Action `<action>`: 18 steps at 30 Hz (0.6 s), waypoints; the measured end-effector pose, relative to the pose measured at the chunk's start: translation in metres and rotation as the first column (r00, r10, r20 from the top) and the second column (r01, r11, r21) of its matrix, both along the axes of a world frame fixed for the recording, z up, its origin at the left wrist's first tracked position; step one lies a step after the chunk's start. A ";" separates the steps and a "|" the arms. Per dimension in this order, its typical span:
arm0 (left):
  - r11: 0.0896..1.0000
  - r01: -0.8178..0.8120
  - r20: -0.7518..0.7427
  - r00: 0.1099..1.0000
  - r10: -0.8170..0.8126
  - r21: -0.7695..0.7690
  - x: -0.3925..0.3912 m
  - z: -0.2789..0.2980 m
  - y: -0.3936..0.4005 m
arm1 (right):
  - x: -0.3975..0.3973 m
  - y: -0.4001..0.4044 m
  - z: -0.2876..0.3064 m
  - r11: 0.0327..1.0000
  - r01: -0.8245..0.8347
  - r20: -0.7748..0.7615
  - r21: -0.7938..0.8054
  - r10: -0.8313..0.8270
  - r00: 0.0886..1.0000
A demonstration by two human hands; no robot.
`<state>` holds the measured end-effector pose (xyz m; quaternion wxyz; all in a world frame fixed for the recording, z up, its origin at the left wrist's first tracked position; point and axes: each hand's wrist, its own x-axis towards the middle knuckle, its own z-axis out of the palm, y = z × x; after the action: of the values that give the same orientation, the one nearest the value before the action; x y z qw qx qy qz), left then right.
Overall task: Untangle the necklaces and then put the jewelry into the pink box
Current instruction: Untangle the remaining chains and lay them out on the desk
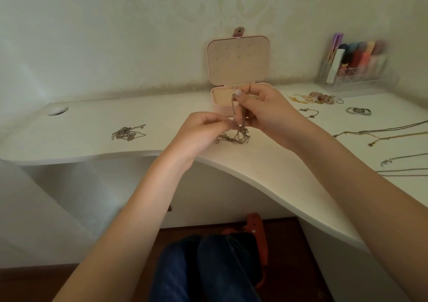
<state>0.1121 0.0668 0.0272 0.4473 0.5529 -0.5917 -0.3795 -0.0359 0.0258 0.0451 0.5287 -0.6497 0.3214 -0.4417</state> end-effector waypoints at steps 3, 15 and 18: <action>0.998 0.027 -0.325 0.946 -0.005 0.063 0.002 -0.001 -0.002 | -0.001 0.000 0.001 0.999 0.009 0.044 0.038 -0.010 0.999; 0.995 0.088 -0.757 0.653 -0.016 0.054 0.000 0.001 -0.004 | -0.005 -0.001 0.006 0.987 -0.044 0.125 0.157 0.024 0.992; 0.987 0.152 -0.882 0.471 -0.019 0.060 0.005 0.003 -0.004 | -0.005 -0.003 0.003 0.992 -0.013 -0.011 0.122 0.014 1.000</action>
<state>0.1172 0.0631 0.0306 0.6305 0.2783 -0.2801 -0.6683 -0.0406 0.0229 0.0484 0.5682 -0.6211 0.3465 -0.4139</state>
